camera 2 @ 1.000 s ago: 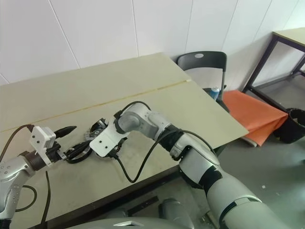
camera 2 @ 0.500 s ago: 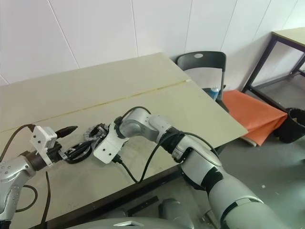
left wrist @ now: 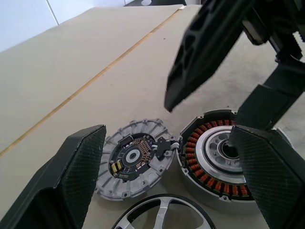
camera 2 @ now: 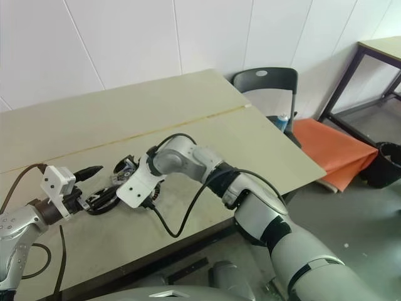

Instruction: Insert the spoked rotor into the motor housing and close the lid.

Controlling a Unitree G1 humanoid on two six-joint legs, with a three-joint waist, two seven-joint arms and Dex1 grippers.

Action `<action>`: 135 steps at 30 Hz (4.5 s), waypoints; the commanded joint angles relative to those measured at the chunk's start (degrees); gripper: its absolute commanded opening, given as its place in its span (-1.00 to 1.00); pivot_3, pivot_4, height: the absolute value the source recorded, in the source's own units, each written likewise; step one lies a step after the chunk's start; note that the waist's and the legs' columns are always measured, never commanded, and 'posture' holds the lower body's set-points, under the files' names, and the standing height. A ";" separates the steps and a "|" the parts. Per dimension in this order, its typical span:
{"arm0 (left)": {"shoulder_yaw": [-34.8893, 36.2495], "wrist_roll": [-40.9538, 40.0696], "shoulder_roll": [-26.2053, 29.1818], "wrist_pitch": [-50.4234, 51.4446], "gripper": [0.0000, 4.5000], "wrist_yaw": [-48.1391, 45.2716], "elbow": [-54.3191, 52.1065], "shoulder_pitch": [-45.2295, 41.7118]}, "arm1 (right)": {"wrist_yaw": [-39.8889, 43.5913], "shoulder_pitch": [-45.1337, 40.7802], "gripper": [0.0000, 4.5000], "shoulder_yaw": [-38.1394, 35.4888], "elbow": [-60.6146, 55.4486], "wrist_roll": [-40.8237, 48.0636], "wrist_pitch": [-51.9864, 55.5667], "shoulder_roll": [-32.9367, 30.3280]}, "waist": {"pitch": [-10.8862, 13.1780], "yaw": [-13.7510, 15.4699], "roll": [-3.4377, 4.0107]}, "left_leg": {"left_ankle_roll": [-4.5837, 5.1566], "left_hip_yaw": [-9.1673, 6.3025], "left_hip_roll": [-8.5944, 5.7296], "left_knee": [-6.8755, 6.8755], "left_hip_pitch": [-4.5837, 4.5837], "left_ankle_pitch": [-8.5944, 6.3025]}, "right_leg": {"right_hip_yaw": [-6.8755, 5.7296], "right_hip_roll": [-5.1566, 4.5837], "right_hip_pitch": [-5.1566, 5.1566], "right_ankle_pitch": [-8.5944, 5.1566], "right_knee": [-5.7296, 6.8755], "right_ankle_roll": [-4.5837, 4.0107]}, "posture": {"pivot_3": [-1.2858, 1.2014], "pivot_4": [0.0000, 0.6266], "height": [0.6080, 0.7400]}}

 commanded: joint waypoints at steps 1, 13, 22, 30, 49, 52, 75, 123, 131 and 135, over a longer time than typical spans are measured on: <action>0.57 -0.90 -0.02 -0.42 1.00 0.00 -1.25 -0.96 | -1.17 -1.34 0.88 -0.90 -0.62 -0.27 -0.53 -0.04 | 0.00 0.00 0.00 | 0.00 0.00 0.00 0.00 -0.01 0.00 | 0.00 0.00 0.00 0.00 0.00 0.00 | 0.03 -1.00 1.00; 0.74 -0.75 -0.03 -0.84 1.00 -0.35 -0.70 -0.90 | -1.43 0.59 0.88 1.12 -0.43 -2.52 -2.17 -1.12 | 0.00 0.00 -0.01 | 0.00 0.01 0.00 0.00 -0.01 0.00 | 0.00 0.00 0.00 0.00 0.00 0.00 | 0.03 -1.00 1.00; 0.63 -0.51 -0.33 -1.24 1.00 -0.53 -0.36 -0.87 | -4.38 0.33 0.88 2.54 1.55 -5.34 -3.87 -1.04 | 0.00 -0.01 -0.01 | 0.00 0.02 0.00 0.00 0.00 0.00 | 0.00 0.00 0.00 0.00 0.00 0.00 | 0.03 -1.00 1.00; 0.63 -0.31 -0.59 -1.60 1.00 -0.77 0.11 -0.89 | -4.53 1.13 0.88 3.57 1.61 -6.48 -5.58 -1.53 | -0.01 0.00 -0.02 | 0.00 0.02 0.00 0.01 0.02 0.00 | 0.00 0.00 0.02 0.00 0.00 0.00 | 0.03 -1.00 1.00; 0.77 0.36 -0.52 -3.07 1.00 -0.71 1.47 -0.61 | -3.50 7.13 0.45 3.56 4.75 -5.37 -2.96 -2.21 | -0.07 -0.08 -0.06 | 0.00 0.07 0.00 0.05 0.29 0.00 | 0.02 0.04 0.28 -0.07 0.06 0.06 | 0.03 -1.00 1.00; 1.00 0.39 -0.38 -3.27 1.00 -0.78 1.89 -0.63 | -2.07 7.55 -0.02 3.19 4.30 -4.73 -2.71 -2.73 | -0.07 -0.06 -0.07 | 0.00 0.07 -0.01 0.05 0.27 0.00 | 0.02 0.03 0.28 -0.04 0.06 0.03 | 0.03 -1.00 1.00; 0.07 0.63 -0.25 -3.53 1.00 -0.61 2.47 -1.35 | 4.36 1.50 -0.99 -1.49 1.76 1.44 -0.54 -2.61 | -0.02 0.12 -0.05 | 0.00 0.06 -0.02 0.05 0.13 0.00 | 0.01 -0.01 0.17 -0.02 0.01 -0.01 | 0.03 -1.00 1.00; 2.10 -1.02 0.95 -2.19 1.00 -1.74 -1.27 3.45 | 21.32 -12.09 -0.99 0.86 17.09 3.17 5.79 10.31 | 0.05 -0.06 -0.03 | 0.00 -0.07 0.03 -0.03 0.01 0.00 | -0.01 -0.06 -0.03 0.00 0.00 -0.01 | 0.03 -1.00 1.00; 3.11 -1.44 0.81 -1.58 1.00 -1.65 -2.52 5.09 | 20.79 -13.48 -0.99 0.58 18.80 2.86 4.79 10.50 | 0.06 -0.02 -0.04 | -0.01 -0.07 0.01 -0.01 -0.01 0.00 | -0.01 -0.09 -0.03 -0.01 0.00 -0.01 | 0.03 -1.00 1.00; 2.84 -1.37 0.67 -1.56 1.00 -1.38 -2.48 5.09 | 22.01 -14.92 -0.99 0.41 19.76 3.05 4.16 10.23 | 0.06 -0.05 -0.04 | -0.01 -0.07 0.01 -0.02 -0.02 0.00 | -0.01 -0.07 -0.04 -0.01 0.00 -0.01 | 0.03 -1.00 1.00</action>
